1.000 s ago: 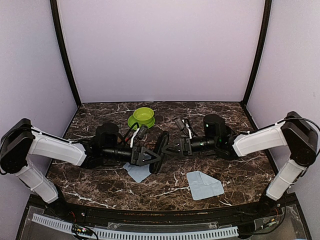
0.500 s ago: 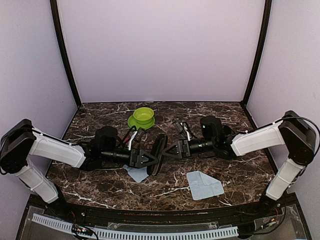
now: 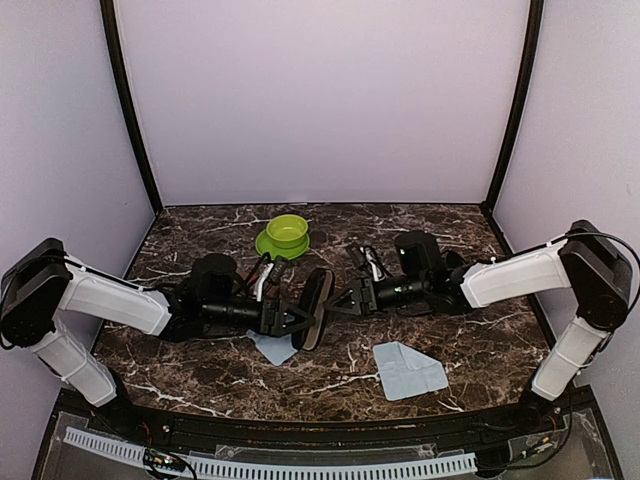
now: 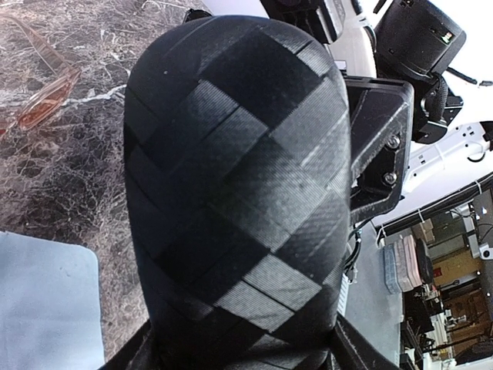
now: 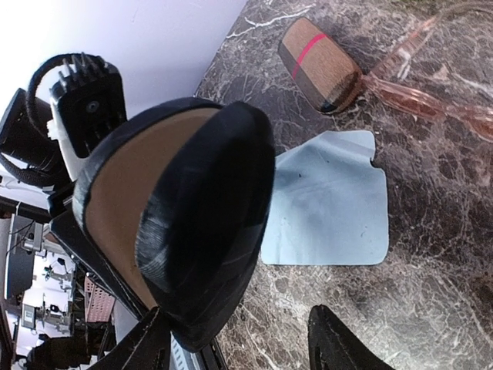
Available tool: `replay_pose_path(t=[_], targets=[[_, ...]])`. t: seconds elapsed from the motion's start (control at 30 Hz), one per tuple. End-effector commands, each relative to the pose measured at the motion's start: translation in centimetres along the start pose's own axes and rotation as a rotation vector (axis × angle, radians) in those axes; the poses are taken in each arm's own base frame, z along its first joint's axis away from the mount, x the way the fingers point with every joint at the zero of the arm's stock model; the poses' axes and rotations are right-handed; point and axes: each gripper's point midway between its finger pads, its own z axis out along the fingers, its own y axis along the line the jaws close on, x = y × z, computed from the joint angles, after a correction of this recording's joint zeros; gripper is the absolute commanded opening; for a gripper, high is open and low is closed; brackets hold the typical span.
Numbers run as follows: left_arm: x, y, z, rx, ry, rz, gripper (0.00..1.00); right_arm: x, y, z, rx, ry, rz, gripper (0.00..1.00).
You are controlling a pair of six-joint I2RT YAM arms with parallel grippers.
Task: Organize the sunglasses
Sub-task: Close the sunglasses case.
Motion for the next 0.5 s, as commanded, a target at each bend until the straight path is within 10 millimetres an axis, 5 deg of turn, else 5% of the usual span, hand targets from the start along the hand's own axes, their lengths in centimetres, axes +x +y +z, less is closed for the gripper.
replay_pose_path(t=[0.0, 0.47], targets=[[-2.00, -9.95, -1.62, 0.343, -0.039, 0.287, 0.00, -0.11, -8.84, -1.17, 0.351, -0.078, 0.204, 0.59], [-1.48, -10.30, -0.99, 0.336, -0.014, 0.316, 0.00, -0.89, -8.81, -0.94, 0.335, -0.124, 0.264, 0.49]])
